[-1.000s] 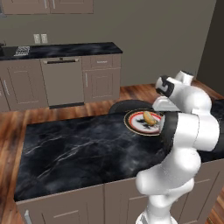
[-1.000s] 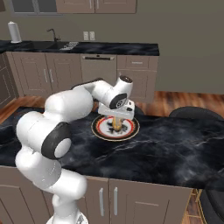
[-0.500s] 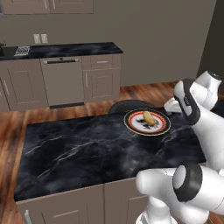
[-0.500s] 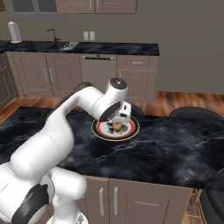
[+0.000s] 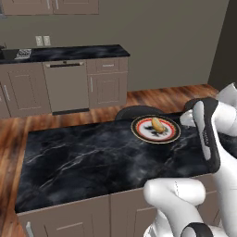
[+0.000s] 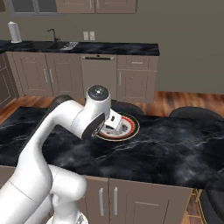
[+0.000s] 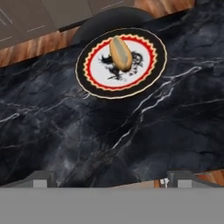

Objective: Move the hot dog bun to the plate on the dining table and place the condiment next to that plate. Then navigate to the fridge and take the sausage and place it on the plate as well.

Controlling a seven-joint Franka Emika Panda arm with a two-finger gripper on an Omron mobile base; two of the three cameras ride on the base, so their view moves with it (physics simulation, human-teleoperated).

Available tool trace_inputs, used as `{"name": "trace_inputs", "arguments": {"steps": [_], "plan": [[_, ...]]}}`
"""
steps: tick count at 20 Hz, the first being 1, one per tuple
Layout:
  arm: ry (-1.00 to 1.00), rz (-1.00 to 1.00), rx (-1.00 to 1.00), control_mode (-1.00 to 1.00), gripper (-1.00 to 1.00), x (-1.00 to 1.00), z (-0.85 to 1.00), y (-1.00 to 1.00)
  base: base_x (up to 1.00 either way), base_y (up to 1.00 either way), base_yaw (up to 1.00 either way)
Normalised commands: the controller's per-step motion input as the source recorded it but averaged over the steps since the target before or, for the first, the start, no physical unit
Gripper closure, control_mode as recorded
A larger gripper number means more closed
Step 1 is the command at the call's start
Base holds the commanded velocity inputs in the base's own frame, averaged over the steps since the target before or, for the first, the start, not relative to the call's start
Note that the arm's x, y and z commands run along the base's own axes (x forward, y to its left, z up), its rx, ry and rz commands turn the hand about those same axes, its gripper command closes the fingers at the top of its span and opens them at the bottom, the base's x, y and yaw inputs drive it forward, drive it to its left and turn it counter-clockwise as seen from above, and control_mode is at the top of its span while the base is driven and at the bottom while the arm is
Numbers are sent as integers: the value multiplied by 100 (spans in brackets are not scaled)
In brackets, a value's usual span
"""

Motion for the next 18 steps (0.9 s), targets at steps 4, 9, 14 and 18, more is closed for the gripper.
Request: {"name": "trace_inputs", "arguments": {"steps": [4, 9, 14, 18], "plan": [[-17, -11, 0, -100, -100, -89, 20, 7, 0, 0, 0], [-12, -4, 0, -100, -100, -77, 2, 21, 0, 0, 0], [1, 1, -2, 100, -100, -15, -7, 18, -24, 25, 0], [0, 0, 0, 100, -100, 0, 0, 0, -56, 32, -33]]}}
